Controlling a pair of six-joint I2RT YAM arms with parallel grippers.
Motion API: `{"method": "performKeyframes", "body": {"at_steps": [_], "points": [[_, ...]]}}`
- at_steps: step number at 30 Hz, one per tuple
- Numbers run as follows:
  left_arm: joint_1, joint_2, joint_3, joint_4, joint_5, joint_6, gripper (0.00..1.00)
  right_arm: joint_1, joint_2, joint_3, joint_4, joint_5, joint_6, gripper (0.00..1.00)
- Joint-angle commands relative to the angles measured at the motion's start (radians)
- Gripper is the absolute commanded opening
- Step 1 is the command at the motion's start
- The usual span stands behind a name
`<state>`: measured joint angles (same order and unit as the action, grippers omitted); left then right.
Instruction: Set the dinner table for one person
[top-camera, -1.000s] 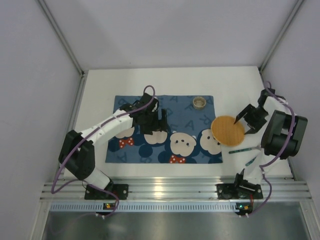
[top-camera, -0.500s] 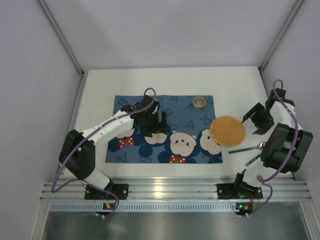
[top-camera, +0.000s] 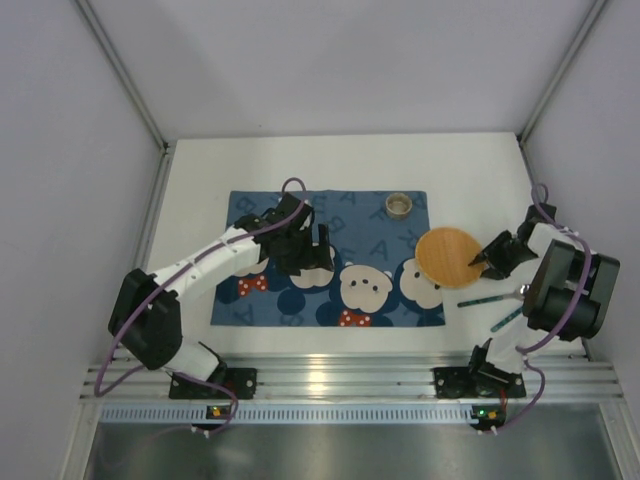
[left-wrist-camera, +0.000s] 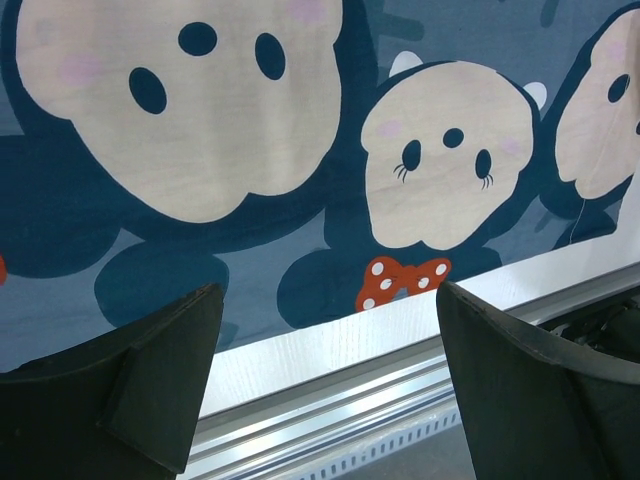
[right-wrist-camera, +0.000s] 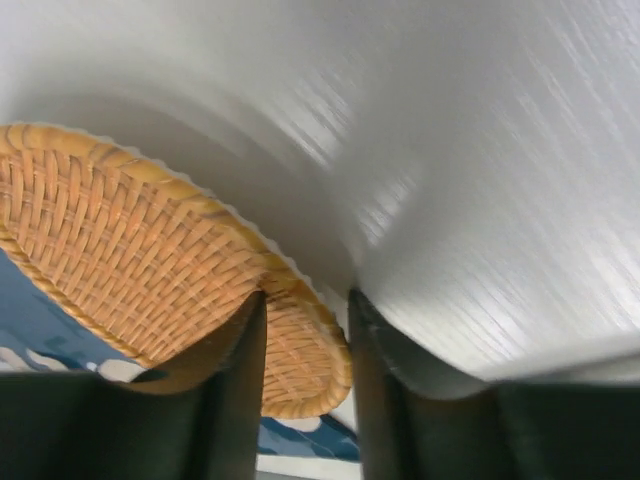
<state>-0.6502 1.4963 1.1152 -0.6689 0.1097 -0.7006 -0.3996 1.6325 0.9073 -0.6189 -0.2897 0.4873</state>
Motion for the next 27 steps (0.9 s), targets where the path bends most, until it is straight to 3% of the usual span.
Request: {"method": "performKeyframes", "body": {"at_steps": [1, 3, 4, 6, 15, 21, 27], "points": [[-0.005, -0.056, -0.018, -0.021, -0.024, -0.017, 0.93, -0.004, 0.035, -0.077, 0.189, -0.025, 0.017, 0.28], [-0.006, -0.061, -0.02, -0.026, -0.025, -0.019, 0.93, -0.004, 0.032, -0.103, 0.218, -0.032, 0.023, 0.17], [-0.006, -0.062, -0.022, -0.031, -0.027, -0.02, 0.93, -0.004, 0.029, -0.11, 0.238, -0.032, 0.03, 0.07], [-0.006, -0.064, -0.02, -0.035, -0.03, -0.017, 0.93, -0.005, 0.014, -0.117, 0.254, -0.034, 0.036, 0.0], [-0.006, -0.053, -0.003, -0.038, -0.031, -0.013, 0.93, -0.007, -0.213, -0.006, 0.144, 0.004, 0.051, 0.0], [-0.006, -0.042, 0.023, -0.038, -0.034, -0.013, 0.93, 0.001, -0.295, 0.125, 0.016, -0.061, 0.103, 0.0], [-0.008, -0.039, 0.08, -0.072, -0.064, -0.016, 0.93, 0.088, -0.345, 0.196, -0.028, -0.1, 0.193, 0.0]]}}
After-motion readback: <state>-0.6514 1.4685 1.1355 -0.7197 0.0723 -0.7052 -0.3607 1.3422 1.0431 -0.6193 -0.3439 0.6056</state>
